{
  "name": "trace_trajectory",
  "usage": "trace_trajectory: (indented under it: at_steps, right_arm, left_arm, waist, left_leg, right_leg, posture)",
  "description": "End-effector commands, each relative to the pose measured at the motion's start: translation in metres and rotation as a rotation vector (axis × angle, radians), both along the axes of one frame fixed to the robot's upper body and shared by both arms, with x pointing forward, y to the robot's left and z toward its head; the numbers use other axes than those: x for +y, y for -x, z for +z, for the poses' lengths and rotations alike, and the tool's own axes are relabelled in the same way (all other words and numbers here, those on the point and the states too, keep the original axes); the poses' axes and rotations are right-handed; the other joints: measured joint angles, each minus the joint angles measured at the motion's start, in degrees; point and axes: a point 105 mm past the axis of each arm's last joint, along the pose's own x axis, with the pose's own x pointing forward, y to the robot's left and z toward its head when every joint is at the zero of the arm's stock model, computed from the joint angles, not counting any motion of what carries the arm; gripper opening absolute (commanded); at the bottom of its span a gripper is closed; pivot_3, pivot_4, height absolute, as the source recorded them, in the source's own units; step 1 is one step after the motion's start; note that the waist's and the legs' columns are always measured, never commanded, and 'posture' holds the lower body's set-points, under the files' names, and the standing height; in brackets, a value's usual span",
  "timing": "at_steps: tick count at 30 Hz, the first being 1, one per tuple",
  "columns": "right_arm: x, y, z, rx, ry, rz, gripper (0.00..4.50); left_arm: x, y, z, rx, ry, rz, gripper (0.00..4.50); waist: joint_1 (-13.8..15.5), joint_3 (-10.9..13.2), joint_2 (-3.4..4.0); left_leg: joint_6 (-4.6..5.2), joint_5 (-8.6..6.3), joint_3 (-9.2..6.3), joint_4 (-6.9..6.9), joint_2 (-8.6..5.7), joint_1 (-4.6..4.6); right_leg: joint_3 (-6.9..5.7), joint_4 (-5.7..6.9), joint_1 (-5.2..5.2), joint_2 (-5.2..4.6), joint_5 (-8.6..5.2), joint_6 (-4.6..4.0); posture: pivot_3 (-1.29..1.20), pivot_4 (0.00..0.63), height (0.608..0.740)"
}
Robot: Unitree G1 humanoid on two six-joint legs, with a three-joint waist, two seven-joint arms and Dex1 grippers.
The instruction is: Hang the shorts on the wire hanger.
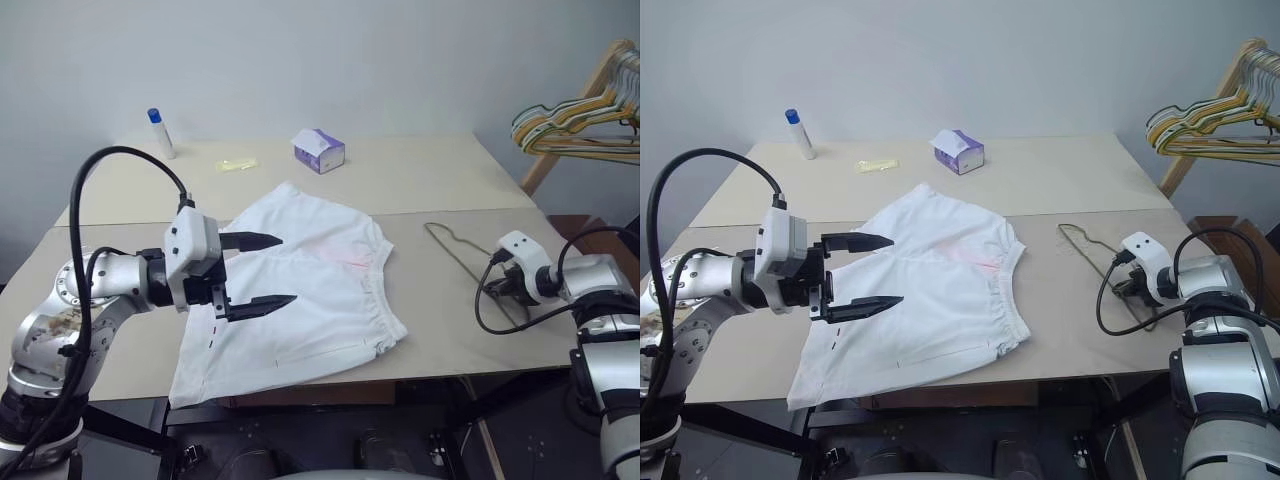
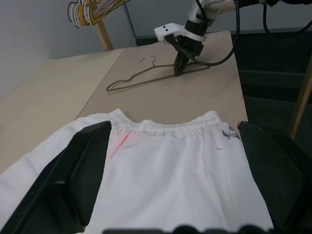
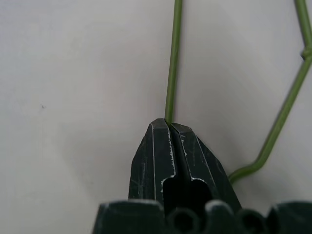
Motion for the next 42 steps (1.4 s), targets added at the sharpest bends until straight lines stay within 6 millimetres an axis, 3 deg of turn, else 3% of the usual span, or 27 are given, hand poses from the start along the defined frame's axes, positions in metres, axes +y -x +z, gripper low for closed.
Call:
trace_trajectory:
  at_steps: [1, 5, 11, 15, 19, 23, 29, 38, 42]
  right_arm:
    - [0.000, -0.004, 0.000, -0.033, 0.010, -0.020, 0.04]
    - [0.005, -0.014, 0.016, -0.130, 0.013, 0.003, 0.04]
    - [0.044, -0.019, 0.062, -0.398, 0.048, 0.192, 0.04]
    - [0.106, -0.003, 0.090, -0.587, 0.031, 0.360, 0.04]
    - [0.154, 0.012, 0.105, -0.723, -0.003, 0.433, 0.04]
    - [0.191, 0.026, 0.120, -0.790, -0.072, 0.483, 0.04]
    - [0.219, 0.044, 0.125, -0.826, -0.102, 0.593, 0.04]
    - [0.239, 0.055, 0.125, -0.830, -0.125, 0.669, 0.04]
    - [0.243, 0.056, 0.123, -0.827, -0.128, 0.673, 0.00]
  left_arm:
    - [-0.003, 0.003, 0.007, -0.044, -0.001, -0.021, 4.50]
    - [0.000, -0.003, -0.001, -0.015, 0.009, 0.026, 4.50]
    - [0.002, -0.024, -0.011, 0.179, 0.175, 0.194, 4.50]
    - [-0.006, -0.045, -0.002, 0.370, 0.485, 0.264, 4.50]
    - [-0.020, -0.059, 0.007, 0.513, 0.743, 0.312, 4.50]
    - [-0.036, -0.067, 0.007, 0.601, 0.830, 0.352, 4.50]
    - [-0.039, -0.077, 0.013, 0.627, 0.901, 0.384, 4.50]
    - [-0.037, -0.086, 0.020, 0.627, 0.954, 0.391, 4.50]
    - [-0.039, -0.086, 0.018, 0.647, 0.971, 0.397, 3.61]
  waist:
    - [0.00, 0.00, 0.00]
    - [-0.06, 0.00, 0.00]
    - [0.16, 0.02, 0.12]
    - [0.36, 0.02, 0.11]
    - [0.25, 0.02, 0.07]
    - [0.29, 0.02, 0.06]
    - [0.27, 0.02, 0.05]
    - [0.23, 0.03, 0.04]
    - [0.27, 0.03, 0.04]
  left_leg:
    - [0.00, 0.00, 0.00, 0.00, 0.00, 0.03]
    - [0.00, 0.00, -0.01, 0.00, 0.00, 0.13]
    - [0.00, 0.00, -0.05, -0.02, 0.00, 0.03]
    - [0.00, 0.00, -0.12, 0.04, 0.00, -0.03]
    - [0.01, -0.01, -0.28, 0.10, -0.02, 0.00]
    - [0.01, -0.01, -0.41, 0.10, -0.08, -0.03]
    - [0.01, -0.01, -0.54, 0.11, -0.13, 0.01]
    - [0.01, -0.01, -0.60, 0.10, -0.15, -0.01]
    - [0.01, -0.01, -0.62, 0.10, -0.15, -0.02]
  right_leg:
    - [-0.01, -0.01, 0.05, 0.00, 0.00, 0.00]
    - [-0.01, -0.03, 0.17, 0.00, -0.01, 0.01]
    - [-0.01, 0.00, 0.06, 0.00, -0.02, 0.04]
    - [-0.06, 0.00, 0.04, -0.01, -0.02, 0.08]
    - [-0.16, -0.05, 0.21, -0.01, -0.01, 0.08]
    - [-0.23, -0.10, 0.27, -0.01, -0.01, 0.07]
    - [-0.31, -0.19, 0.43, 0.00, -0.01, 0.04]
    - [-0.34, -0.24, 0.45, 0.00, -0.01, 0.03]
    - [-0.36, -0.25, 0.45, 0.00, -0.02, 0.03]
  posture:
    - [-0.02, 0.000, 0.740]
    - [-0.02, 0.000, 0.740]
    - [-0.02, 0.000, 0.740]
    - [-0.03, 0.000, 0.740]
    - [-0.05, 0.000, 0.740]
    - [-0.05, 0.000, 0.740]
    - [-0.05, 0.000, 0.740]
    - [-0.06, 0.000, 0.740]
    - [-0.06, 0.000, 0.740]
